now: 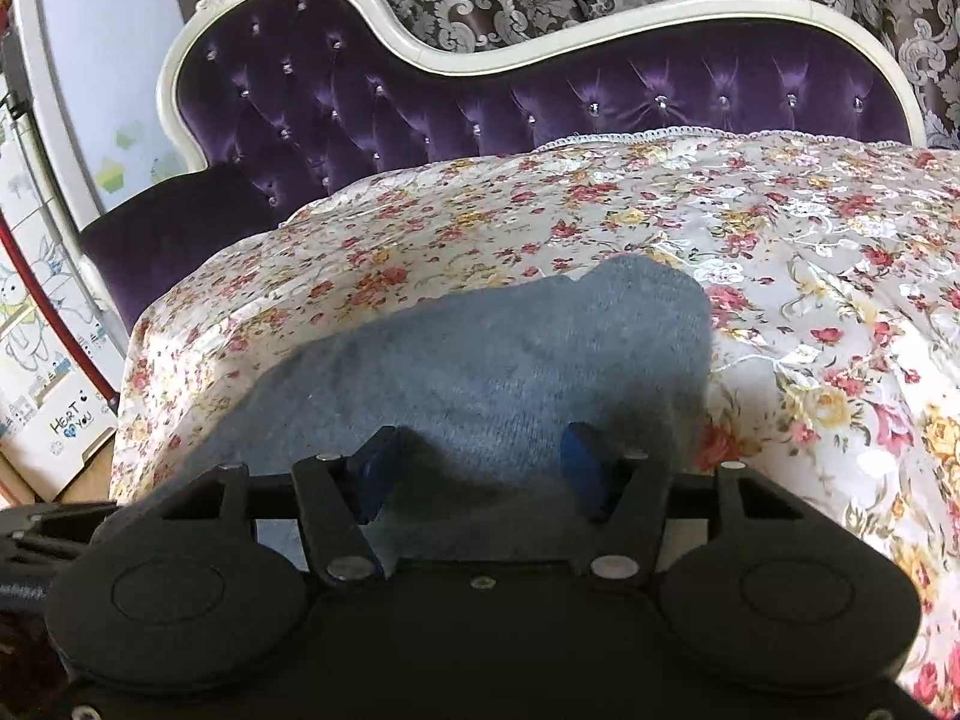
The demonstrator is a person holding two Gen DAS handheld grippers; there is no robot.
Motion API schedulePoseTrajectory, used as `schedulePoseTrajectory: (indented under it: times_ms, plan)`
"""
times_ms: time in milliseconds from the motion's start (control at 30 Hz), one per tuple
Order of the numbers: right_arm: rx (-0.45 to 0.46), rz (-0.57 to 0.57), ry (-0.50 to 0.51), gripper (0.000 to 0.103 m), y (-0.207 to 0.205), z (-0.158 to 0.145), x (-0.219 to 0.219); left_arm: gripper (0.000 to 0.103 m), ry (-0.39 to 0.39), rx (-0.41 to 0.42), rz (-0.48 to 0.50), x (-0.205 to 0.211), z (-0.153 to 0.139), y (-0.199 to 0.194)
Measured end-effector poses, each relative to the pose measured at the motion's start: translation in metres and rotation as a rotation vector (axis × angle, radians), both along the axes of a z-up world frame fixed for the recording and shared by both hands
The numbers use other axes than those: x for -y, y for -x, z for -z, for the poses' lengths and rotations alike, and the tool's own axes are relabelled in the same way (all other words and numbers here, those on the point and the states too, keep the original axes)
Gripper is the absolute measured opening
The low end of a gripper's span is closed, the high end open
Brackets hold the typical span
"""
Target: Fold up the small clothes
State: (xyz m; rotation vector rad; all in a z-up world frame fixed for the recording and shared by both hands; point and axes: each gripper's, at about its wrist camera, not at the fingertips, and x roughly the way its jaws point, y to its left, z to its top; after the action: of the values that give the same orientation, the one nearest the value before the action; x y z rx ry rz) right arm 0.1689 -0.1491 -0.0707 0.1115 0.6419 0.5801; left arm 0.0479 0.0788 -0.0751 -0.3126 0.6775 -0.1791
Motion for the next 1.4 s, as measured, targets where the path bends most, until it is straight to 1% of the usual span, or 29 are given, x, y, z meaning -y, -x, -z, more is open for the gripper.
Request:
schedulePoseTrajectory:
  times_ms: [67, 167, 200, 267, 333, 400, 433, 500, 567, 633, 667, 700, 733, 767, 800, 867, 933, 967, 1000, 1033, 1067, 1133, 1167, 1200, 1267, 1333, 1400]
  plan:
    - [-0.010, 0.015, 0.002, 0.063, -0.011, 0.001, 0.001, 0.064, -0.004, 0.000, 0.000, 0.000, 0.000, 0.001]
    - [-0.015, 0.051, 0.038, 0.063, -0.022, 0.003, 0.003, 0.065, -0.024, 0.008, 0.000, 0.001, -0.003, 0.004]
    - [-0.025, 0.056, 0.029, 0.063, -0.025, 0.003, 0.004, 0.065, -0.028, 0.017, -0.005, 0.001, -0.007, 0.007]
    - [-0.035, 0.060, 0.025, 0.063, -0.027, 0.003, 0.005, 0.064, -0.071, 0.060, -0.026, 0.002, -0.020, 0.016]
    - [-0.022, 0.052, 0.053, 0.065, -0.026, 0.002, 0.002, 0.064, -0.127, 0.129, -0.031, 0.006, -0.035, 0.021]
    - [-0.016, 0.046, 0.051, 0.066, -0.024, 0.003, 0.001, 0.064, -0.165, 0.160, -0.022, 0.011, -0.045, 0.016]
    - [-0.013, 0.045, 0.046, 0.067, -0.023, 0.003, 0.002, 0.064, -0.179, 0.163, -0.018, 0.014, -0.047, 0.009]
    - [-0.011, 0.045, 0.044, 0.068, -0.023, 0.003, 0.003, 0.064, -0.186, 0.151, -0.019, 0.016, -0.044, -0.005]
    - [-0.010, 0.040, 0.044, 0.071, -0.023, 0.002, 0.002, 0.064, -0.203, 0.120, -0.030, 0.019, -0.037, -0.022]
    - [0.000, 0.024, 0.044, 0.076, -0.021, 0.000, 0.001, 0.064, -0.276, 0.061, -0.044, 0.024, -0.025, -0.039]
    - [0.004, 0.017, 0.048, 0.076, -0.020, 0.000, 0.000, 0.066, -0.305, 0.044, -0.044, 0.025, -0.018, -0.044]
    - [0.010, 0.014, 0.051, 0.078, -0.018, -0.002, 0.001, 0.067, -0.312, 0.036, -0.042, 0.024, -0.014, -0.046]
    - [0.016, 0.013, 0.049, 0.084, -0.015, -0.004, 0.001, 0.067, -0.303, 0.036, -0.047, 0.022, -0.012, -0.046]
    - [0.023, 0.013, 0.043, 0.088, -0.011, -0.007, 0.003, 0.067, -0.294, 0.036, -0.051, 0.020, -0.012, -0.045]
    - [0.032, 0.018, 0.043, 0.095, -0.005, -0.010, 0.003, 0.067, -0.291, 0.036, -0.050, 0.020, -0.013, -0.044]
    - [0.051, 0.024, 0.068, 0.097, 0.009, -0.015, 0.004, 0.067, -0.292, 0.037, -0.053, 0.020, -0.013, -0.042]
    - [0.061, 0.033, 0.114, 0.101, 0.027, -0.013, 0.003, 0.071, -0.284, 0.036, -0.059, 0.019, -0.011, -0.041]
    - [0.054, 0.039, 0.145, 0.103, 0.033, -0.009, 0.003, 0.075, -0.281, 0.033, -0.062, 0.019, -0.011, -0.040]
    - [0.041, 0.052, 0.181, 0.102, 0.040, -0.002, 0.004, 0.080, -0.280, 0.033, -0.068, 0.019, -0.011, -0.040]
    - [0.029, 0.066, 0.189, 0.102, 0.046, 0.004, 0.007, 0.082, -0.283, 0.034, -0.079, 0.019, -0.011, -0.038]
    - [0.017, 0.082, 0.159, 0.102, 0.052, 0.008, 0.013, 0.086, -0.285, 0.035, -0.088, 0.019, -0.011, -0.036]
    - [-0.024, 0.115, 0.077, 0.102, 0.060, 0.013, 0.027, 0.086, -0.272, 0.046, -0.098, 0.018, -0.014, -0.028]
    - [-0.023, 0.128, 0.066, 0.102, 0.065, 0.013, 0.031, 0.086, -0.268, 0.054, -0.103, 0.017, -0.016, -0.023]
    - [-0.014, 0.140, 0.078, 0.102, 0.070, 0.013, 0.033, 0.086, -0.272, 0.062, -0.106, 0.018, -0.019, -0.017]
    - [-0.003, 0.157, 0.093, 0.102, 0.078, 0.011, 0.035, 0.086, -0.301, 0.082, -0.104, 0.020, -0.021, -0.005]
    - [-0.002, 0.173, 0.089, 0.102, 0.083, 0.009, 0.037, 0.087, -0.352, 0.086, -0.088, 0.024, -0.019, 0.005]
    - [0.002, 0.181, 0.098, 0.102, 0.086, 0.008, 0.038, 0.087, -0.383, 0.089, -0.084, 0.025, -0.017, 0.012]
